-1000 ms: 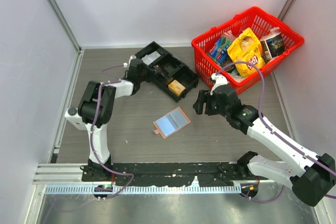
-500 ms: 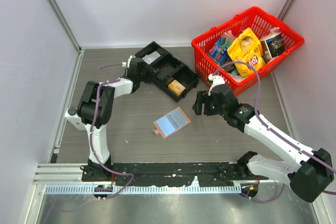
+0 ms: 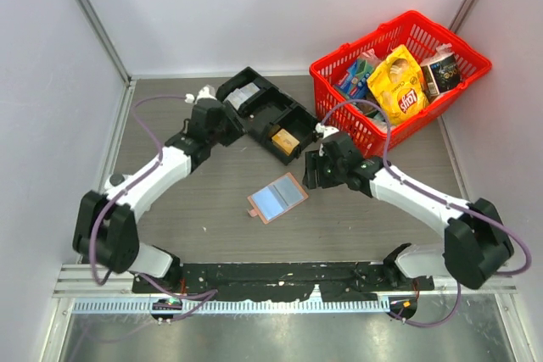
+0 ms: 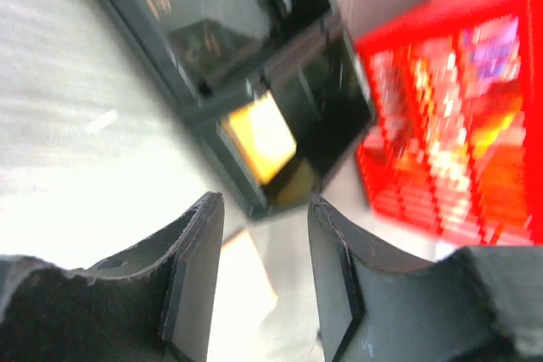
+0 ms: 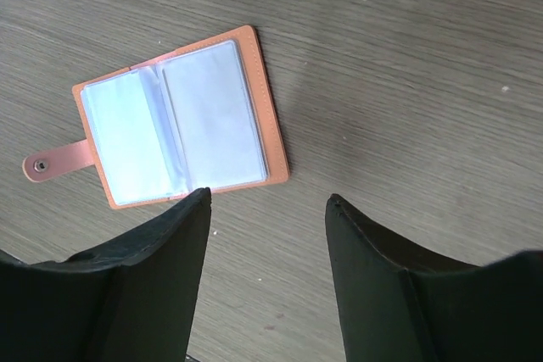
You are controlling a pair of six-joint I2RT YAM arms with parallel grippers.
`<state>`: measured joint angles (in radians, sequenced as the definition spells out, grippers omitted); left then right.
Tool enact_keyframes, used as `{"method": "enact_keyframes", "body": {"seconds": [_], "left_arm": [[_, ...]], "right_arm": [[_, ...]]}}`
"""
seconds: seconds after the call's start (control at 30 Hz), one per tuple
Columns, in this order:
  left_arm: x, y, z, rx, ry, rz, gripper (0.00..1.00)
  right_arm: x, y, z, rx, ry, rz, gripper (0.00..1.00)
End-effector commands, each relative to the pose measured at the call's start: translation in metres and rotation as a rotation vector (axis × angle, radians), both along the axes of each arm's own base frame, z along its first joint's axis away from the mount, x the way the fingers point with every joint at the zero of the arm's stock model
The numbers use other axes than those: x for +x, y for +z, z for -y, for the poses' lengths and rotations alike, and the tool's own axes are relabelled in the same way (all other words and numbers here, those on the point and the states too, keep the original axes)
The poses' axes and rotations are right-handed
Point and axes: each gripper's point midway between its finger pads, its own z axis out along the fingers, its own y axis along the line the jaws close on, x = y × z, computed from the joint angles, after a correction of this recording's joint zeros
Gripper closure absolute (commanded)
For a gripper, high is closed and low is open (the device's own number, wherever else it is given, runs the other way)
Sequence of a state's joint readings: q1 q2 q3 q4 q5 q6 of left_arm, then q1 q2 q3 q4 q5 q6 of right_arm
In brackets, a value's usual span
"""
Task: Take the credit cards out of the card holder
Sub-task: Place the credit card in the storage box, then remove the credit card from the card holder.
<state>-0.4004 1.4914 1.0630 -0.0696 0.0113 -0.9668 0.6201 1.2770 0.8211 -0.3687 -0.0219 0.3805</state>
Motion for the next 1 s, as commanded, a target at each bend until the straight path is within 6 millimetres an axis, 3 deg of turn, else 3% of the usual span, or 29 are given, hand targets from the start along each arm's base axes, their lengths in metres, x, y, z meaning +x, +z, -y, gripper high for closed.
{"method": "enact_keyframes", "body": {"seconds": [0.0, 0.17, 0.3, 0.57, 0.8, 0.97], "left_arm": [[-0.091, -0.033, 0.004, 0.277, -0.175, -0.108, 0.52], [-0.157, -0.058, -0.002, 0.395, -0.245, -0.199, 0.50], [-0.182, -0.077, -0.004, 0.420, -0.273, -0.249, 0.50], [-0.197, -0.109, 0.015, 0.463, -0.342, -0.308, 0.54], [-0.204, -0.142, 0.016, 0.476, -0.338, -0.374, 0.64], [-0.209, -0.159, 0.020, 0.456, -0.350, -0.403, 0.71]], "right_arm": [[0.018, 0.013, -0.030, 0.056, 0.067, 0.021, 0.42], [0.021, -0.009, -0.041, 0.000, 0.094, -0.033, 0.50], [0.020, -0.021, -0.046, -0.063, 0.123, -0.052, 0.51], [0.011, -0.042, -0.060, -0.129, 0.168, -0.072, 0.52], [0.008, -0.069, -0.049, -0.227, 0.150, -0.099, 0.55], [0.006, -0.076, -0.046, -0.284, 0.149, -0.100, 0.57]]}}
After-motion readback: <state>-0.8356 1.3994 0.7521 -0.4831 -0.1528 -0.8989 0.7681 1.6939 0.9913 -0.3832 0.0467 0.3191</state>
